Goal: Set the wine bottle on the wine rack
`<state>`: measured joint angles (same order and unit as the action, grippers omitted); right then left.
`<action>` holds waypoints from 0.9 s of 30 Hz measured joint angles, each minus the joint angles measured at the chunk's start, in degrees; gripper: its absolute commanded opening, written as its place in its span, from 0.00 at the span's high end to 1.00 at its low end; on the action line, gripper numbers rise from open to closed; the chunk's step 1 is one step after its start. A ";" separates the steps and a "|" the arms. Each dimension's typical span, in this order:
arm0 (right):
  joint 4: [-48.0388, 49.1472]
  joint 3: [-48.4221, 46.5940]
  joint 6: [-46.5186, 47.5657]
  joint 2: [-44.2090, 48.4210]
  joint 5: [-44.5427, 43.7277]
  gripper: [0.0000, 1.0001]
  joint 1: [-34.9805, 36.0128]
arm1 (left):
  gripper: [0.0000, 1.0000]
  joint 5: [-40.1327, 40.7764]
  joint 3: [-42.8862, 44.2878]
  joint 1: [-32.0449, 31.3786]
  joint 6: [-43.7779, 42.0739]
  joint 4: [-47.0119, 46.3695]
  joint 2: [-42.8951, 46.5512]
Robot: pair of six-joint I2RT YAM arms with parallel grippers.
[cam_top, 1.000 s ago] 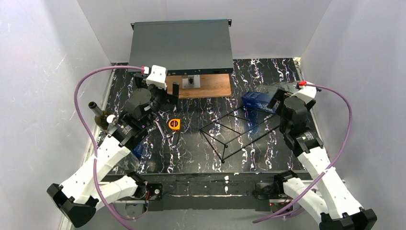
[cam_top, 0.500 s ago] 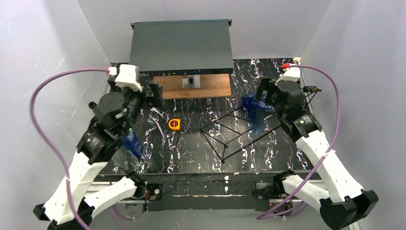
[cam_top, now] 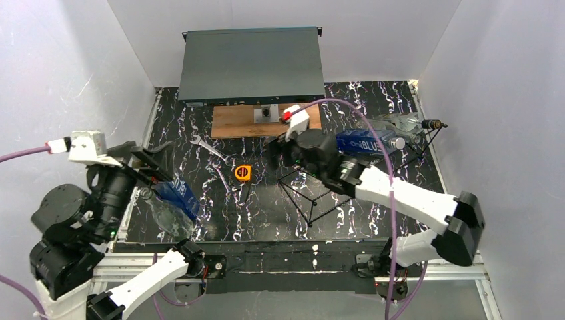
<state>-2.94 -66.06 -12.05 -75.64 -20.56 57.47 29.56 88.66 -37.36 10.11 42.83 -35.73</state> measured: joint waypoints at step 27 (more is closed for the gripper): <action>16.26 -42.45 -2.16 -38.58 13.53 0.06 18.38 | 0.01 2.64 12.41 0.02 2.45 18.95 4.33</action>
<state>13.32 -108.51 -14.22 -114.21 -7.03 75.85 32.21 101.08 -37.34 12.56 61.78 -31.40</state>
